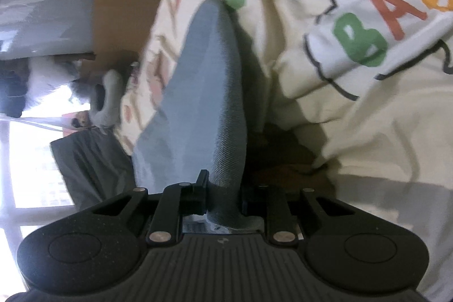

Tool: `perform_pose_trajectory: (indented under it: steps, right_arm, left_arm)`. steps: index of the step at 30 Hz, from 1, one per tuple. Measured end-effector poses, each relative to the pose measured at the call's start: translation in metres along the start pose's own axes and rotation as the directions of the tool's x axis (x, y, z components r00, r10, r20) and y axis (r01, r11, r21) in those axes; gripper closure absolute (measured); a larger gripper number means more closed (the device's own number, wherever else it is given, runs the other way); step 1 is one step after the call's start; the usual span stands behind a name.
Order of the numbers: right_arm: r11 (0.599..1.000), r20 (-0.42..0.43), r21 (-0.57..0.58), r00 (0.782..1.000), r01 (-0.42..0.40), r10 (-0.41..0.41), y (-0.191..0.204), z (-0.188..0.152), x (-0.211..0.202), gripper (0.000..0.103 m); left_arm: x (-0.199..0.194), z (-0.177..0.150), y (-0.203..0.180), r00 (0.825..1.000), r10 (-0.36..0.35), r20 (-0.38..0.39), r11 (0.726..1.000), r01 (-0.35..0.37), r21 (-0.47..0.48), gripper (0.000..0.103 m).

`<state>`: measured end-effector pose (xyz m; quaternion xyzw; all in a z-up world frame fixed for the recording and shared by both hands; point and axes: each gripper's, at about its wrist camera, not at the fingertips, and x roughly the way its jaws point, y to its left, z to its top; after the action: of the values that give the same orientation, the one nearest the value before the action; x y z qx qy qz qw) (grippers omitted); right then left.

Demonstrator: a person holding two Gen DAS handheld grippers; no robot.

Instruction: Fold clothes

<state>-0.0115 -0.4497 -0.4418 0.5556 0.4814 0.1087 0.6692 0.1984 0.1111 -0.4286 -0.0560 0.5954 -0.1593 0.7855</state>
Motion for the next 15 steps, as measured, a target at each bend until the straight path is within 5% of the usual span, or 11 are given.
perform_pose_trajectory:
  steps: [8, 15]
  right_arm:
    - [1.0, 0.028, 0.03, 1.0, -0.005, 0.004, -0.008, 0.003, 0.006, 0.075]
    - [0.999, 0.058, 0.021, 0.998, 0.023, -0.025, -0.013, 0.01, 0.011, 0.075]
  left_arm:
    - [0.01, 0.005, -0.002, 1.0, 0.01, -0.002, 1.0, -0.01, 0.029, 0.084]
    - [0.017, 0.026, 0.006, 0.998, 0.053, 0.027, 0.996, -0.054, 0.065, 0.095]
